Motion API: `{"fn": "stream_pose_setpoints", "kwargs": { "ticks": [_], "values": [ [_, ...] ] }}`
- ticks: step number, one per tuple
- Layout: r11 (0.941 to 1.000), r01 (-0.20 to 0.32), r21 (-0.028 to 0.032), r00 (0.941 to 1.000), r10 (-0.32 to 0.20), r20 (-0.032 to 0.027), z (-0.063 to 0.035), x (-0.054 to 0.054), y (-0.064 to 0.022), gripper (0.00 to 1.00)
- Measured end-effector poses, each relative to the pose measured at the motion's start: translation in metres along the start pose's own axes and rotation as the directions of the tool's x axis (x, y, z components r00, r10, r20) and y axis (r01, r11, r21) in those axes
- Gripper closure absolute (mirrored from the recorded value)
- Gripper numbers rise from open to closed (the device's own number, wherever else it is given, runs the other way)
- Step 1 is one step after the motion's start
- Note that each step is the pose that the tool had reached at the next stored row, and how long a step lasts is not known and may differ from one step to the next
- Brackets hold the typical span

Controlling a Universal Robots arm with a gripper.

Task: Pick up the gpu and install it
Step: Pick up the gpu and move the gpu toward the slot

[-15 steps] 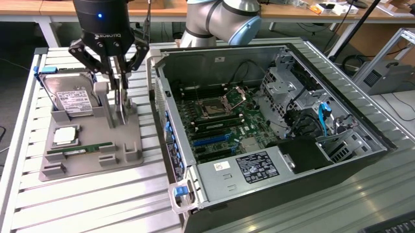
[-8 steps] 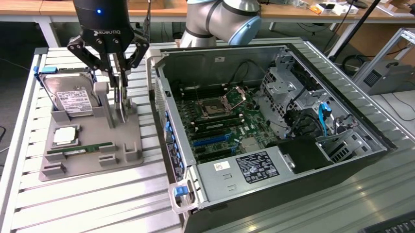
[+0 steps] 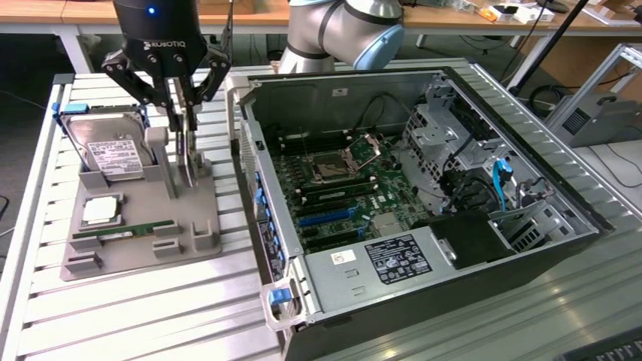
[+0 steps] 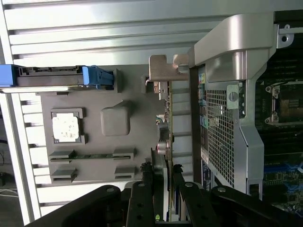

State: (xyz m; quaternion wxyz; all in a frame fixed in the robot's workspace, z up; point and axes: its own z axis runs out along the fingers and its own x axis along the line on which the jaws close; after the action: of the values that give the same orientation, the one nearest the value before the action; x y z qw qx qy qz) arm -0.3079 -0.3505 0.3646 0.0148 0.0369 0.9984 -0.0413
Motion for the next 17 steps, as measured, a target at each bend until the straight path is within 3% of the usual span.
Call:
{"fn": "stream_pose_setpoints", "kwargs": {
  "ticks": [17],
  "values": [
    [1.0000, 0.000, -0.0017, 1.0000, 0.000, -0.0001, -0.0124, 0.000, -0.0010, 0.73]
  ]
}}
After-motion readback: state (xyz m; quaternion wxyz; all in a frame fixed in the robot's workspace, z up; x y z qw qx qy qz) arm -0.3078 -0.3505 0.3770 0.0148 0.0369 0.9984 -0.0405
